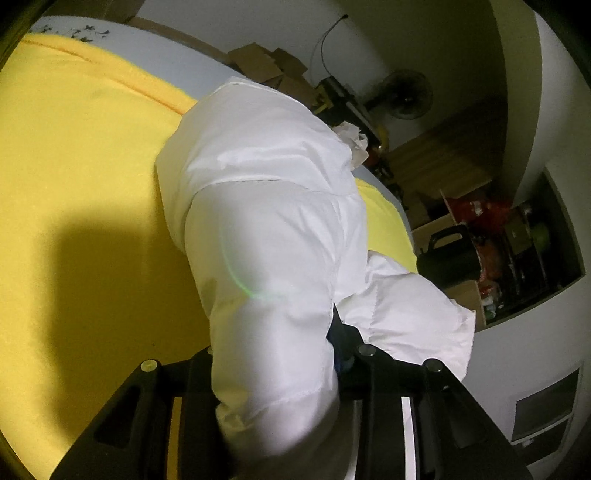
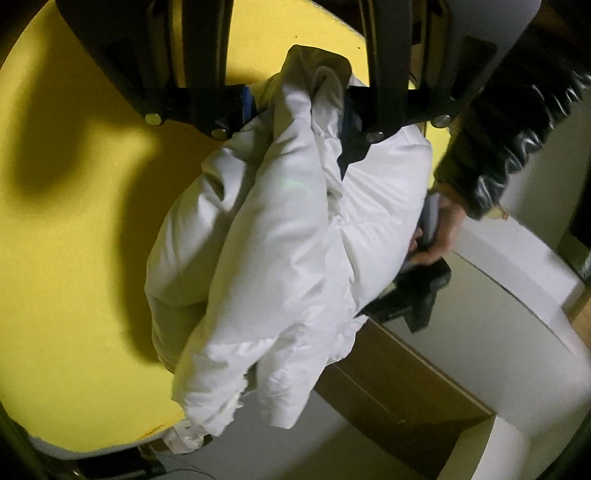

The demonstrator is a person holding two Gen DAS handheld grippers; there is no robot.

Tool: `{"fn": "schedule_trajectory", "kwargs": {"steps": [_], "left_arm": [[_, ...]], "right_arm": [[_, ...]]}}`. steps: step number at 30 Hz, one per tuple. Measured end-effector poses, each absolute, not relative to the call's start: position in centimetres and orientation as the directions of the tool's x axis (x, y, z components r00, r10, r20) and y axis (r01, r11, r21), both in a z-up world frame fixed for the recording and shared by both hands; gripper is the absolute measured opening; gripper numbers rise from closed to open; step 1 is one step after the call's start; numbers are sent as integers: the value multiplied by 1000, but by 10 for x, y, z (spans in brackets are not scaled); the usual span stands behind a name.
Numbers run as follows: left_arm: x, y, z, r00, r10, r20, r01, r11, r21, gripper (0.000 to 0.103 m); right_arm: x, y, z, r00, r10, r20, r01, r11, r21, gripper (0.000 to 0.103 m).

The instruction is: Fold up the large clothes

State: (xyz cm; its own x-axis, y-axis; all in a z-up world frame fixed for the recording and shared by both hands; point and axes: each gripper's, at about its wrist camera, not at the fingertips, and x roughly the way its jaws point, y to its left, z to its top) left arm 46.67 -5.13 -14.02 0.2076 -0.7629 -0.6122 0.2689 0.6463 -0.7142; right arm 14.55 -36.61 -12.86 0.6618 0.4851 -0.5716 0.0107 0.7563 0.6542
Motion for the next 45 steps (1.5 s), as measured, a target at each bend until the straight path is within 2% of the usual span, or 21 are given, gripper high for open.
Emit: {"fn": "schedule_trajectory", "kwargs": {"steps": [3,5,7,8,12,15,17,19,21,22,24,25,27,30,34,37,42,45], "left_arm": [[468,-52,-137,205,-752,-627,252,660,-708,43],[468,-51,-134,197,-735,-649,223,678,-700,56],[465,-45,-124,210,-730,-650,224,683,-695,83],[462,-43,-116,230,-726,-648,237,688,-686,89],[436,-29,-78,379,-609,-697,258,793,-552,90],[388,-22,-34,574,-435,-693,270,900,-341,91],[339,-21,-4,716,-318,-621,262,947,-184,91],[287,-22,17,819,-170,-548,170,984,-52,93],[248,-19,28,864,-29,-502,40,999,12,94],[226,-17,33,881,39,-472,-29,999,27,94],[184,-12,39,908,110,-403,-113,993,18,96],[162,-9,40,917,131,-376,-141,990,0,101],[125,-2,40,922,144,-358,-171,984,-45,103],[92,3,34,898,101,-428,-152,984,-88,103],[64,-7,21,862,117,-494,-146,989,-21,103],[44,-19,18,873,126,-471,-138,990,10,103],[28,-29,10,864,80,-498,-84,996,14,103],[24,-32,6,856,79,-512,-77,997,25,103]], "right_arm": [[143,-366,-128,667,469,-578,28,760,649,53],[136,-367,-128,677,462,-573,42,753,656,81],[134,-371,-124,692,453,-562,53,744,666,83],[133,-375,-123,694,448,-564,63,742,667,83],[124,-393,-109,729,379,-570,109,757,644,83],[111,-407,-83,783,259,-565,137,814,564,83],[104,-407,-61,811,198,-550,143,845,515,83],[95,-398,-39,835,126,-536,152,883,444,86],[90,-380,-19,841,45,-540,173,922,346,95],[89,-370,-11,836,22,-548,170,940,296,103],[80,-352,-1,845,-7,-535,149,963,223,103],[74,-345,2,849,-20,-527,145,970,197,103],[62,-328,7,862,-24,-507,116,982,151,103],[35,-305,9,872,-51,-486,97,993,69,103],[11,-288,13,892,-100,-441,125,992,28,103],[-7,-277,12,905,-108,-411,139,989,45,103],[-6,-250,2,862,-155,-483,142,988,-63,103],[-13,-241,3,864,-166,-476,148,986,-76,103]]}}
